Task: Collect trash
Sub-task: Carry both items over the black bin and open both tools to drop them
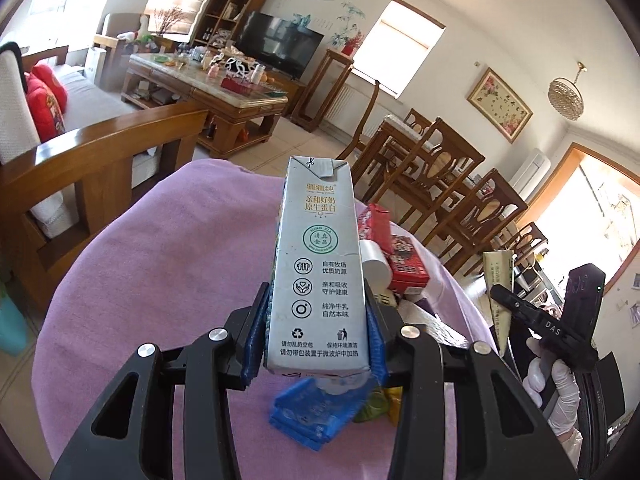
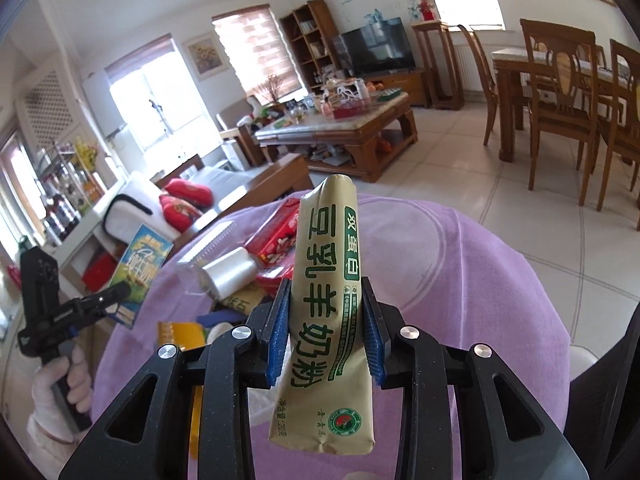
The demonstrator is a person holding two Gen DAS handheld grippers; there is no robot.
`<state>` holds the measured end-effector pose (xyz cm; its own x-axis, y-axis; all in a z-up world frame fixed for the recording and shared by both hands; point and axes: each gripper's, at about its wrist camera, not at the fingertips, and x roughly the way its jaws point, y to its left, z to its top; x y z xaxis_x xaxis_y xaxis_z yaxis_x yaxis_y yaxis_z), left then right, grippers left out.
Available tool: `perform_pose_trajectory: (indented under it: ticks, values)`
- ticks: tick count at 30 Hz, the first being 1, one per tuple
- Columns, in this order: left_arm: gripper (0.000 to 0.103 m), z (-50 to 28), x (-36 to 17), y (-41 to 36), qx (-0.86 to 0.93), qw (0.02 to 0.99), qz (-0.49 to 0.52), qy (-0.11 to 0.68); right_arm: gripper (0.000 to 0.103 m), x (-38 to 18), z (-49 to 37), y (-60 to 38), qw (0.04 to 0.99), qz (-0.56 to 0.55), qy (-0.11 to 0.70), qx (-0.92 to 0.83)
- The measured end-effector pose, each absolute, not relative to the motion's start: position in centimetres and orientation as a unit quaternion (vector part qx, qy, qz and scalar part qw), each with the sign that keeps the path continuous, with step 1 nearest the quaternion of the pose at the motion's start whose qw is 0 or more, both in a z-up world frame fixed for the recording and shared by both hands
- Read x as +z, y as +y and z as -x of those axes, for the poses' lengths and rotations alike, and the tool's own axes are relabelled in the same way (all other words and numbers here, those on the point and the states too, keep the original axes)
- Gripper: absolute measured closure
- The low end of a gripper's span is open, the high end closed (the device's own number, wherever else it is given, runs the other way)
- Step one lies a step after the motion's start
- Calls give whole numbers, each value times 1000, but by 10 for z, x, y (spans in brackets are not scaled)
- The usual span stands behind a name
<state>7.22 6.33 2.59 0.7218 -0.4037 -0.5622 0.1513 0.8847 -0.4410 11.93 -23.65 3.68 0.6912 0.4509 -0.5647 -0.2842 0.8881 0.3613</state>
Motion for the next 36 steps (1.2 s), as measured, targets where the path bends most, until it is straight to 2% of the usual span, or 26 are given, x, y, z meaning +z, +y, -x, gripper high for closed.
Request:
perform_pose_trajectory:
  ticks: [9,17,27,36]
  values:
    - [62,-56,46,-38,-254,901,152,317,70,46,-45,-296,921,-138,310,190]
    - [62,-60,35,-173,-362,862,120,333,70,47,18,-427,942,-165,279,88]
    - [62,-60,2,-325,-450,808,53,376,70,-11,78,-568,933,-210,290,-32]
    - [62,-60,-30,-370,-453,792,17,409,70,-44,71,-583,927,-202,312,-53]
